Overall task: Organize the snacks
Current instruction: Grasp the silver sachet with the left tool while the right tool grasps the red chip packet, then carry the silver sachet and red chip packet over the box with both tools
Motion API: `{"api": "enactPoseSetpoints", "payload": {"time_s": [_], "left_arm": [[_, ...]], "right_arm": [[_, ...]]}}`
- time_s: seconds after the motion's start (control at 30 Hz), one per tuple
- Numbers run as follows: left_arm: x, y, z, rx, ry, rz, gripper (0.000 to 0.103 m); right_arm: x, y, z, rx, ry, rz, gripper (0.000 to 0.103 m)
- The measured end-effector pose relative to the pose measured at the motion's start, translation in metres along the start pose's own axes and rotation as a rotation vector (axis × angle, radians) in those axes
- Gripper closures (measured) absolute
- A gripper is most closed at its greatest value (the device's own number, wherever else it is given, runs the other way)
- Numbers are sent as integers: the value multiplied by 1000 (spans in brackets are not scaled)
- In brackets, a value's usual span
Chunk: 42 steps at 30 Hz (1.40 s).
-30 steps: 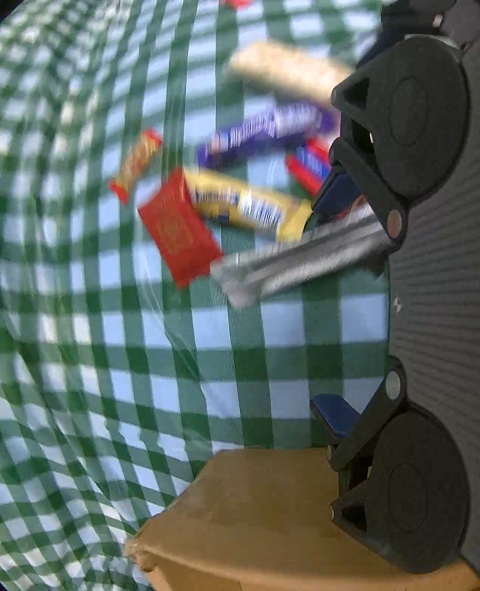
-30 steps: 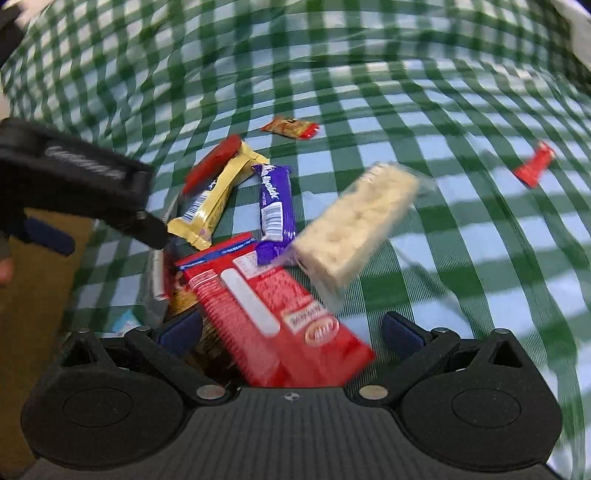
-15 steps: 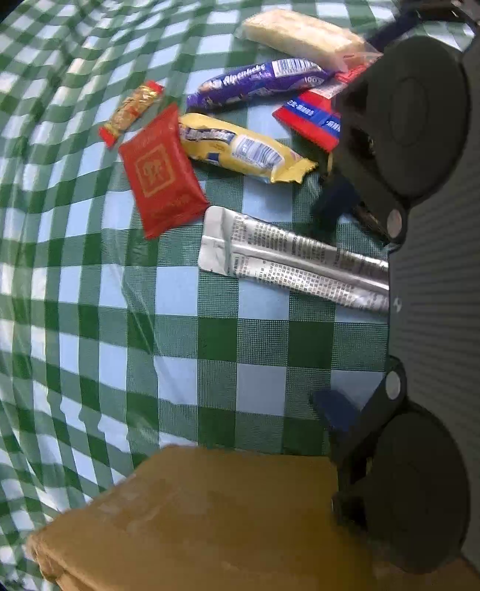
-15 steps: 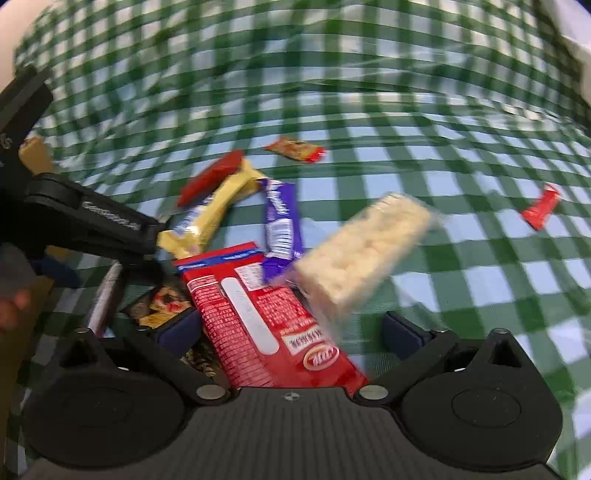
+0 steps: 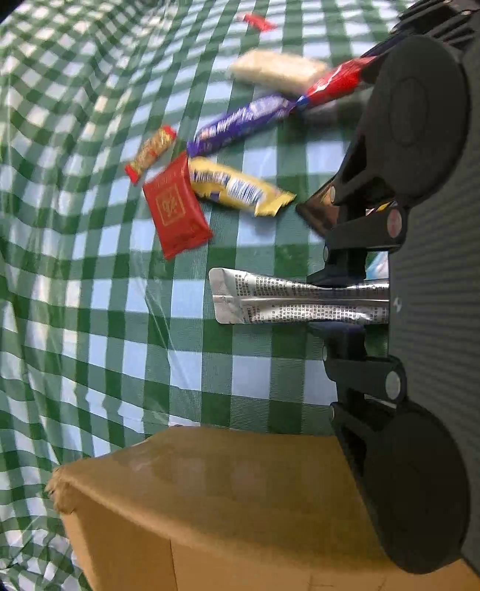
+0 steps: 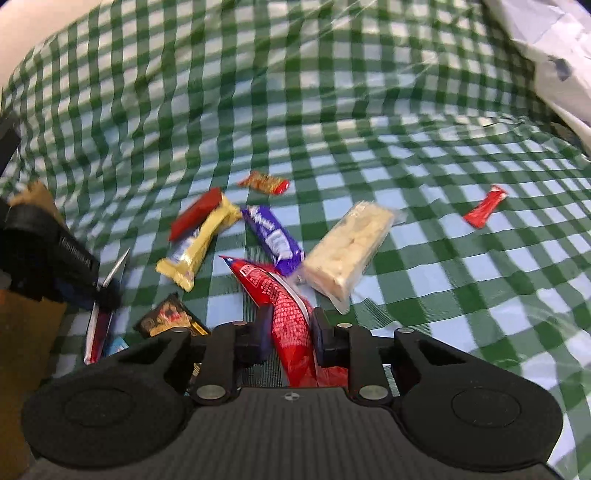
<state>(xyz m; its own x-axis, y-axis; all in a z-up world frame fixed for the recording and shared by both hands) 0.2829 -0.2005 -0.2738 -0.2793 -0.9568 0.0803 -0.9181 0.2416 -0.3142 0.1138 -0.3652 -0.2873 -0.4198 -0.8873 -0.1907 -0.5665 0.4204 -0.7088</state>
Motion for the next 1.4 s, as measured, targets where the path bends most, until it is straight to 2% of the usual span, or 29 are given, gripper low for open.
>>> {"api": "enactPoseSetpoints", "payload": {"time_s": [0.17, 0.27, 0.43, 0.53, 0.77, 1.07, 1.2, 1.4], "left_arm": [[12, 28, -36, 45, 48, 74, 82], [11, 47, -74, 67, 61, 137, 82], [1, 73, -107, 120, 69, 209, 82], [-11, 87, -141, 149, 75, 229, 82], [-50, 110, -175, 190, 91, 193, 82], [-119, 117, -220, 275, 72, 122, 82], [-150, 121, -236, 307, 73, 82, 82], [-198, 129, -255, 341, 78, 29, 82]], "right_arm": [[3, -8, -30, 42, 10, 66, 87], [0, -9, -51, 64, 18, 96, 89], [-16, -6, -82, 82, 39, 48, 93], [-32, -3, -103, 88, 40, 16, 94], [-77, 0, -144, 136, 26, -117, 95], [-142, -20, -186, 174, -1, -170, 95], [-184, -37, -211, 200, -40, -213, 95], [-252, -37, -240, 229, -127, -297, 95]]}}
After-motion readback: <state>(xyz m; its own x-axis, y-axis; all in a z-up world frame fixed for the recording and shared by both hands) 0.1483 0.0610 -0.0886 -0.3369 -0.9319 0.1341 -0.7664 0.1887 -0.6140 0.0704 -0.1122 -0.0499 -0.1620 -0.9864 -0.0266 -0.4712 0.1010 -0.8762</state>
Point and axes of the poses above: each gripper's, at about its wrist camera, not at the fingertips, and z roughly the way its jaws point, x to its right, y to its underside, the point moved 10 cm from there along z, roughly the way its jaws point
